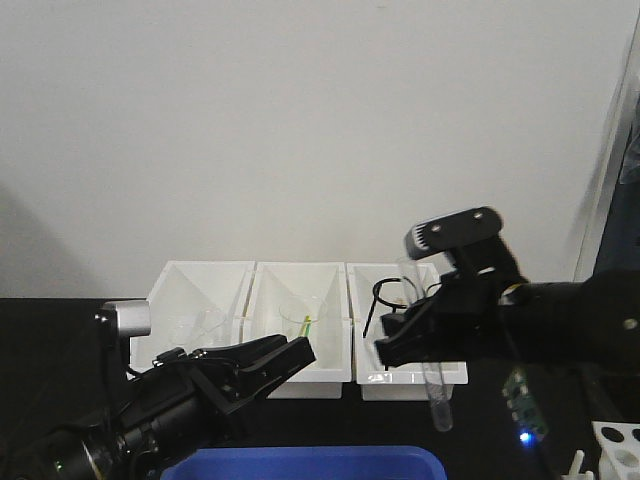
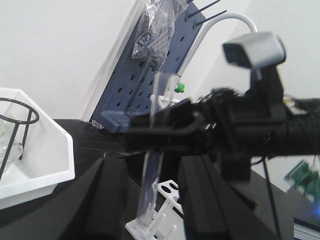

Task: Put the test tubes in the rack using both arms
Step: 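Move the held tube with the right gripper above the white rack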

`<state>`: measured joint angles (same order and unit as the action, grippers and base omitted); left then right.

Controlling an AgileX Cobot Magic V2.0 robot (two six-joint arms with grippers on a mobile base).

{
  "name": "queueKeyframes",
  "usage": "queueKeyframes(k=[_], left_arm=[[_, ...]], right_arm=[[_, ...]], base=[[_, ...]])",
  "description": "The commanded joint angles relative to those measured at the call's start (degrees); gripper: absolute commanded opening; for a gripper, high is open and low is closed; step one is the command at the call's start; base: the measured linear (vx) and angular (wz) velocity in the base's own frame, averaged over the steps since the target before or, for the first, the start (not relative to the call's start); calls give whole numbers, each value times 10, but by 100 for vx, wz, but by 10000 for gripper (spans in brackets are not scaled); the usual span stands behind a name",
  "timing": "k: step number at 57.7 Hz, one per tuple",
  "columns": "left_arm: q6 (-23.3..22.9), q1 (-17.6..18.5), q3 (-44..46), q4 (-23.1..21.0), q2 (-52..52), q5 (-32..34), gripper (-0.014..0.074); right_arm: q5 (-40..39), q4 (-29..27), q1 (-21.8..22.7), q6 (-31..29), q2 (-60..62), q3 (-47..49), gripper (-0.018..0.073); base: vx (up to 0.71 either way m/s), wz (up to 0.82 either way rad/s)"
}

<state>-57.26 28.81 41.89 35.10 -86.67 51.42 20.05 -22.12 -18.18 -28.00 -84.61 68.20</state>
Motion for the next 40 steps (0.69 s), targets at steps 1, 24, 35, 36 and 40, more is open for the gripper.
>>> queueKeyframes(k=[1, 24, 35, 36, 40], left_arm=[[-1, 1, 19, -24, 21, 44, 393], [-1, 1, 19, -23, 21, 43, 393], [-1, 1, 19, -23, 21, 43, 393], [-1, 1, 19, -23, 21, 43, 393], [-1, 1, 19, -23, 21, 43, 393]], right_arm=[[-35, 6, 30, -22, 63, 18, -9], [-207, 8, 214, -14, 320, -238, -9], [-278, 9, 216, 17, 343, -333, -9], [-283, 10, 216, 17, 341, -338, -9], [-322, 10, 216, 17, 332, -361, -9]], base=[[0, 0], [0, 0], [0, 0], [0, 0], [0, 0]])
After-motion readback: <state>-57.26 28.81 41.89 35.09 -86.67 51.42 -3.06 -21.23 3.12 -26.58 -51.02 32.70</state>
